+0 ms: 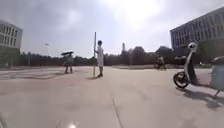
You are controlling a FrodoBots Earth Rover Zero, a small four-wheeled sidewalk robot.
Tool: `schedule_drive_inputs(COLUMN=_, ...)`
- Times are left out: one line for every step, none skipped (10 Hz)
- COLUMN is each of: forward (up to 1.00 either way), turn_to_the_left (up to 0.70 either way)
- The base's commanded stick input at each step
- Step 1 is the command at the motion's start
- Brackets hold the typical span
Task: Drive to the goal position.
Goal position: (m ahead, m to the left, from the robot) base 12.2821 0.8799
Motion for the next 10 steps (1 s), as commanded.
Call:
schedule_drive_inputs(forward=1.00, turn_to_the_left=0.00)
schedule_drive_inputs(forward=1.00, turn_to_the_left=0.00)
schedule_drive_inputs(forward=1.00, turn_to_the_left=0.00)
schedule_drive_inputs(forward=1.00, turn_to_the_left=0.00)
schedule_drive_inputs(forward=1.00, turn_to_the_left=0.00)
schedule_drive_inputs(forward=1.00, turn_to_the_left=0.00)
schedule_drive_inputs(forward=1.00, turn_to_the_left=0.00)
schedule_drive_inputs(forward=1.00, turn_to_the_left=0.00)
schedule_drive_inputs(forward=1.00, turn_to_the_left=0.00)
schedule_drive_inputs(forward=1.00, turn_to_the_left=0.00)
